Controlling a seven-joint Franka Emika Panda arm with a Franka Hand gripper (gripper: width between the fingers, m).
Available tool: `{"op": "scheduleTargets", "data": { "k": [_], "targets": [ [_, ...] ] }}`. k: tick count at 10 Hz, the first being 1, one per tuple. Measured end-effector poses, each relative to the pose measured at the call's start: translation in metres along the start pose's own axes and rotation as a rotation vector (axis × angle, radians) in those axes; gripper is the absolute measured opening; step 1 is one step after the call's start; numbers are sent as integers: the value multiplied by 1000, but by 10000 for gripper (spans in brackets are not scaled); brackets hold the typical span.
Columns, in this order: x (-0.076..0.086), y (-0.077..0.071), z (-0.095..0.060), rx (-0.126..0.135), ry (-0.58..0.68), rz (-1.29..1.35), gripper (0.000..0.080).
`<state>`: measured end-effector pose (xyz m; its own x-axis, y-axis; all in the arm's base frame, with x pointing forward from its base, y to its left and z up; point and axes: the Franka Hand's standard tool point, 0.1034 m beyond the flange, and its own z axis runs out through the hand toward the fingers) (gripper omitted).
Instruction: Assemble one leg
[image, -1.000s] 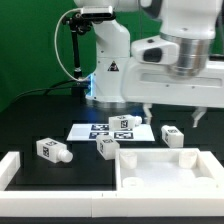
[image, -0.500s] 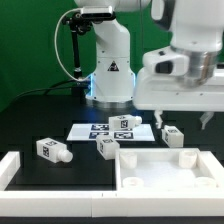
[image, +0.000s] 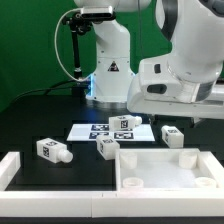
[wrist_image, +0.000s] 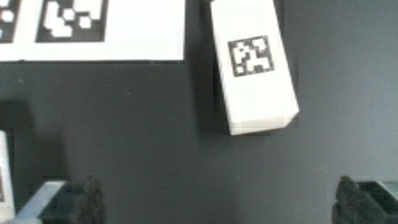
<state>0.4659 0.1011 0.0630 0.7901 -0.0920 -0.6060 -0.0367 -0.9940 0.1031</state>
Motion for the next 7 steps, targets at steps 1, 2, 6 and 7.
{"op": "scheduleTargets", "data": {
  "k": [1, 2, 6, 7],
  "targets": [
    [-3, -7, 0, -24, -32, 18, 649],
    [-1, -4, 3, -26, -60, 5, 649],
    [0, -11, 21, 92, -167, 67, 649],
    [0, -14, 22, 60, -152, 95, 649]
  ]
}}
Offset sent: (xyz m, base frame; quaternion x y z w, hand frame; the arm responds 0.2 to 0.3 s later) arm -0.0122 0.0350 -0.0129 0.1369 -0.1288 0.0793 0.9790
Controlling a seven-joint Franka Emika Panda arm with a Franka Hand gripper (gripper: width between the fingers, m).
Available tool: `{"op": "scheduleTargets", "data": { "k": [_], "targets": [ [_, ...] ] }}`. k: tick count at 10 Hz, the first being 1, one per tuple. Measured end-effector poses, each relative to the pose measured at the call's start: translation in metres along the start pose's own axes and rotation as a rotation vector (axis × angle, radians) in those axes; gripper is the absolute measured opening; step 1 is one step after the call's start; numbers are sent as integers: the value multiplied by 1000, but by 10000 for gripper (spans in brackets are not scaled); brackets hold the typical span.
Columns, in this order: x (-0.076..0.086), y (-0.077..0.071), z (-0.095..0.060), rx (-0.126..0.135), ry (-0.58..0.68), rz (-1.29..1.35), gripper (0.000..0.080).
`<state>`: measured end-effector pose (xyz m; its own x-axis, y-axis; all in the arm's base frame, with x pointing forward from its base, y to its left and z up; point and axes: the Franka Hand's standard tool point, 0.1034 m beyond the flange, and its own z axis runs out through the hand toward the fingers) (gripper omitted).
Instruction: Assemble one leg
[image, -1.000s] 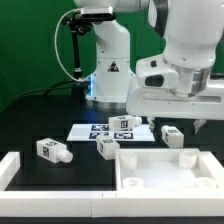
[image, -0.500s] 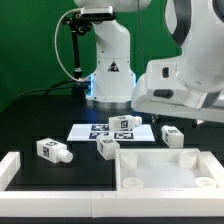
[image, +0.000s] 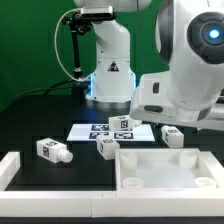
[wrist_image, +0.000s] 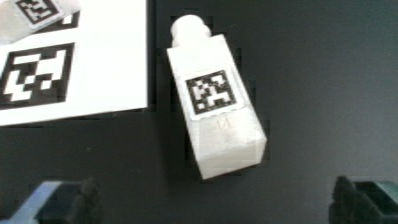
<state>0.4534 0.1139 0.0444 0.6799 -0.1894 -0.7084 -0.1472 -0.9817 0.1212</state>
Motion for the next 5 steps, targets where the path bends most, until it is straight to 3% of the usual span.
{"op": "scheduleTargets", "data": {
  "k": [3, 5],
  "targets": [
    [0, -1, 1, -4, -1, -33, 649],
    [4, -8, 13, -23, -29, -201, 649]
  ]
}}
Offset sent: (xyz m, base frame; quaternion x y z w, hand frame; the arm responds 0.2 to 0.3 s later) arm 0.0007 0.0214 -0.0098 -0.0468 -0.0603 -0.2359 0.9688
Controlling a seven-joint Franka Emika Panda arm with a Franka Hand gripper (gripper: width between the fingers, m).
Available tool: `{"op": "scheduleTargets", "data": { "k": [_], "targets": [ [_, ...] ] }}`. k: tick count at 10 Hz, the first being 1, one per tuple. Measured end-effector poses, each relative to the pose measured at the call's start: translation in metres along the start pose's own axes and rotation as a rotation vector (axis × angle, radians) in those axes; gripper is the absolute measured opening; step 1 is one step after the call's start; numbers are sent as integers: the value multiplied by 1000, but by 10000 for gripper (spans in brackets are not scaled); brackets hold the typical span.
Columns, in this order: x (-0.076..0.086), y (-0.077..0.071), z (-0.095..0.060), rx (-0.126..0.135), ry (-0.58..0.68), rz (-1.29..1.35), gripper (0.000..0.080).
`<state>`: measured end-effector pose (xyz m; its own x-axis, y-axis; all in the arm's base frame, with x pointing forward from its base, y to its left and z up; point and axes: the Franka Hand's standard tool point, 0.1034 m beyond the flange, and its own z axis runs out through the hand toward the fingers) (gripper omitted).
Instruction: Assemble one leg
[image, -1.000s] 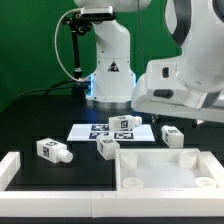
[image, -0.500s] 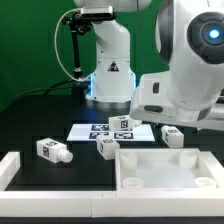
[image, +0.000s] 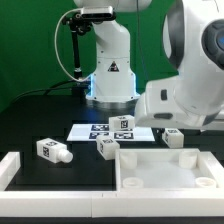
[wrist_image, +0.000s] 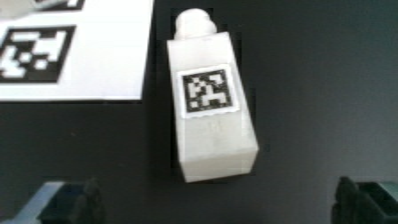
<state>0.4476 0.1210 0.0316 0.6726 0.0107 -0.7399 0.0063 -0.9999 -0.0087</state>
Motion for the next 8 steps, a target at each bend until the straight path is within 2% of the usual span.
{"op": "scheduleTargets", "data": {
  "k": [1, 4, 5, 8],
  "targets": [
    [0, 0, 5, -1, -8, -2, 649],
    [-1, 2, 7, 0, -16, 9, 649],
    [-2, 6, 19, -5, -45, 31, 649],
    [-12, 1, 47, -23, -97, 63, 649]
  ]
}}
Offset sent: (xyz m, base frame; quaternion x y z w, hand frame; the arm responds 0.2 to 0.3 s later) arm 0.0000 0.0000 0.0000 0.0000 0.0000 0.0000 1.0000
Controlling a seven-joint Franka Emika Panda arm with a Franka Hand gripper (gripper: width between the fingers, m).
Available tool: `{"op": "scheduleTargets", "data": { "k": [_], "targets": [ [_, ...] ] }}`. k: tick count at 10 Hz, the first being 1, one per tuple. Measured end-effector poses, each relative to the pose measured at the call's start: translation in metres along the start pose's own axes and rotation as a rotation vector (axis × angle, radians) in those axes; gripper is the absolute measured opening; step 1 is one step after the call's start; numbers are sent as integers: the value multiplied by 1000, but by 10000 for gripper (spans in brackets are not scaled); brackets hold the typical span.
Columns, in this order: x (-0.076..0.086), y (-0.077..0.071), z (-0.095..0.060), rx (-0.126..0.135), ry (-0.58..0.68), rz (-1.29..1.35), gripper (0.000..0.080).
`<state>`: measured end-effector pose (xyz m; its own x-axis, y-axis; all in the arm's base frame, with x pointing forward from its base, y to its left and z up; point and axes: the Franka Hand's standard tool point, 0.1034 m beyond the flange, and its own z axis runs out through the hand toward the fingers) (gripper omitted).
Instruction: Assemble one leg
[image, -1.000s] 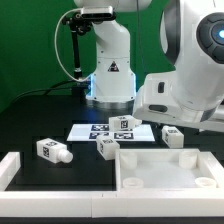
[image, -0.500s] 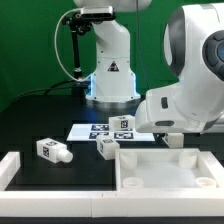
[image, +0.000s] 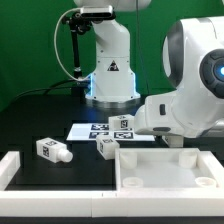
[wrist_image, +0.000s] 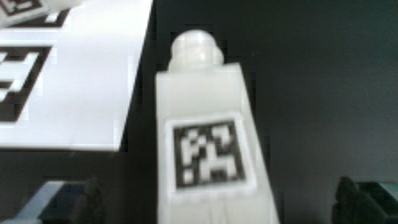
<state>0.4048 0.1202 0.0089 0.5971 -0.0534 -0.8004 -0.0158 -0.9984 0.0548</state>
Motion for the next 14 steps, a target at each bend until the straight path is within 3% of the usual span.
{"op": "scheduleTargets", "data": {
  "k": [2, 4, 5, 6, 7, 9, 11, 12, 14],
  "targets": [
    [4, 0, 3, -2, -17, 21, 649],
    [4, 1, 3, -2, -18, 22, 418],
    [4, 1, 3, -1, -18, 22, 418],
    [4, 1, 3, 0, -17, 23, 285],
    [4, 4, -3, 5, -13, 22, 285],
    [-8, 22, -69, 41, 19, 22, 285],
    [-12, 20, -109, 55, 132, 16, 285],
    [-9, 18, -124, 50, 218, 7, 285],
    [-5, 16, -118, 66, 363, 7, 285]
  ]
}}
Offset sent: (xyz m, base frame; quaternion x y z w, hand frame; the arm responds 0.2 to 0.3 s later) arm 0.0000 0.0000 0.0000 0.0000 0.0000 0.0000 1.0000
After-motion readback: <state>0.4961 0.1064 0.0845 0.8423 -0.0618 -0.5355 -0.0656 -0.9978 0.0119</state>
